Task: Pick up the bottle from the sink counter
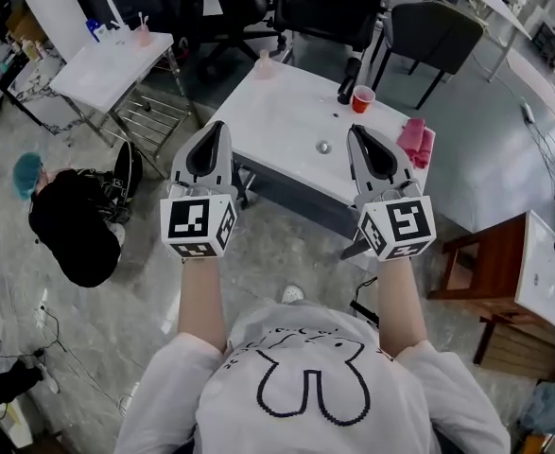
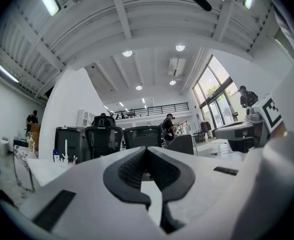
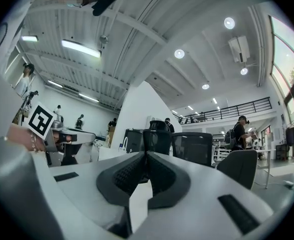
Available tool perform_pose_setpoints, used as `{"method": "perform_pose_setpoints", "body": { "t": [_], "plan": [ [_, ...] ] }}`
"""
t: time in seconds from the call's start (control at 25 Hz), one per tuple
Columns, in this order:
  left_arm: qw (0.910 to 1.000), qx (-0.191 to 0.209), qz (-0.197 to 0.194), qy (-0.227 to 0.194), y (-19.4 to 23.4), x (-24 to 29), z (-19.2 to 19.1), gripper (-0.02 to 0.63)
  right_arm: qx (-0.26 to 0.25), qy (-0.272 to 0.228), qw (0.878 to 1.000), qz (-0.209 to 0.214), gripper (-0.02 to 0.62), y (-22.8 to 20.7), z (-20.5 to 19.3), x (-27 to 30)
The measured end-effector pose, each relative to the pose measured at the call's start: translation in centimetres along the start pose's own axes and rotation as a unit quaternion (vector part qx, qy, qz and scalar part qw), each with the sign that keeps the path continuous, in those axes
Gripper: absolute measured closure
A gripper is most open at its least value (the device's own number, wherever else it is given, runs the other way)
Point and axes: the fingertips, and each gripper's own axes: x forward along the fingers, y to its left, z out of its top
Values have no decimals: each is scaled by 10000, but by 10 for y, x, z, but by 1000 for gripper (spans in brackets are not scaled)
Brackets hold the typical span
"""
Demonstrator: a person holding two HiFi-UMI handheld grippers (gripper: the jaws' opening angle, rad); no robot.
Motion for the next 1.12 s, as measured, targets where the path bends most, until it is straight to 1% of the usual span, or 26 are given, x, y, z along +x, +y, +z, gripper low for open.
{"method": "perform_pose_setpoints", "body": {
  "t": [0.2,0.24,0.32,0.36,0.48,0.6,0.8,0.96,1.12],
  "plan": [
    [9999,-45,-138,-43,8,33,-6,595,-4,60,10000,28,559,-13,-11,28],
    [9998,-83,-194,-41,8,39,-8,571,6,65,10000,21,558,-16,-13,32],
    [9994,-138,-306,-46,6,52,-11,292,32,72,10000,-3,558,-22,-17,37],
    [9994,-141,-307,-52,8,58,-13,208,36,77,10000,-14,558,-25,-18,41],
    [9995,-178,-260,43,17,76,-20,125,43,84,9999,-54,558,-32,-22,54],
    [9993,-164,-291,166,26,95,-29,100,32,120,9998,-131,559,-39,-28,67],
    [9984,-112,-456,306,54,131,-41,94,124,207,9990,-375,558,-51,-39,101],
    [9970,-84,-684,349,80,165,-56,94,183,243,9976,-618,558,-57,-51,134],
    [9937,-8,-1021,463,105,202,-74,95,279,314,9951,-896,558,-63,-65,170]
  ]
}}
